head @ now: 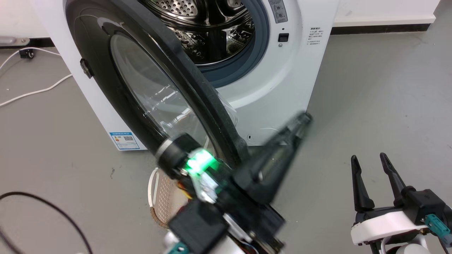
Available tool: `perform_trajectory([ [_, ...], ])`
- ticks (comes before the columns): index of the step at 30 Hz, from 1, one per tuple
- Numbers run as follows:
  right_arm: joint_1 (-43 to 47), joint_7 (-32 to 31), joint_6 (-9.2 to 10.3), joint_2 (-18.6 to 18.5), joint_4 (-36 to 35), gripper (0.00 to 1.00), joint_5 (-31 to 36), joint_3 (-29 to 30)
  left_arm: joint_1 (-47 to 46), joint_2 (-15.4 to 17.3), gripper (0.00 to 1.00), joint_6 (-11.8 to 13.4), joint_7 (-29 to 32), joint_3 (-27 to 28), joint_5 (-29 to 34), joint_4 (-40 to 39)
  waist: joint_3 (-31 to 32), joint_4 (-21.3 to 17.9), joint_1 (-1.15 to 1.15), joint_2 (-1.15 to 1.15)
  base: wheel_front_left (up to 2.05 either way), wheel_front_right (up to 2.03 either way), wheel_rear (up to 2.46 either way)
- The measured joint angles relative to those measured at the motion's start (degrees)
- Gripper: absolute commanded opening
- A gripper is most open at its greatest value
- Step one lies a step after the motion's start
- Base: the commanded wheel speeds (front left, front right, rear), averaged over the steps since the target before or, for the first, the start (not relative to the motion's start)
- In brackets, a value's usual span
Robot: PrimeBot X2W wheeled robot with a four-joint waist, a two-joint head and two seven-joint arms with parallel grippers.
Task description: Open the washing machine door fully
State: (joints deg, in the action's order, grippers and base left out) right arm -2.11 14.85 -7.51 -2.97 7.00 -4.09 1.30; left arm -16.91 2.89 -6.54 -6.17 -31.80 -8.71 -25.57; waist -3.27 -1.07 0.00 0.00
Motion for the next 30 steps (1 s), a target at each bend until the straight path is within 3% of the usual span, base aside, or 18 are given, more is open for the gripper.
perform_trajectory([
  [6,0.2,0.0,0.00,0.0,0.0,1.00,-0.3,0.3,3.8,1.2,0.00,-0.5,3.3,-8.2,-3.9,3.5,0.4,0.2,0.00,0.00,0.00,0.00,0.00],
  [11,0.4,0.0,0.00,0.0,0.1,1.00,-0.4,0.1,8.5,3.1,0.00,-0.4,5.1,-10.4,-5.7,7.1,0.5,0.1,0.00,0.00,0.00,0.00,0.00],
  [20,0.7,0.0,0.00,0.0,0.7,1.00,-0.9,-0.8,13.3,4.5,0.00,1.8,5.0,-10.6,-7.0,15.2,0.1,-0.4,0.00,0.00,0.00,0.00,0.00],
  [30,-0.1,0.1,0.00,0.0,1.2,1.00,-1.1,-1.1,8.1,2.2,0.00,4.6,0.2,-6.9,-7.0,22.5,-1.1,-0.7,0.00,0.00,0.00,0.00,0.00],
])
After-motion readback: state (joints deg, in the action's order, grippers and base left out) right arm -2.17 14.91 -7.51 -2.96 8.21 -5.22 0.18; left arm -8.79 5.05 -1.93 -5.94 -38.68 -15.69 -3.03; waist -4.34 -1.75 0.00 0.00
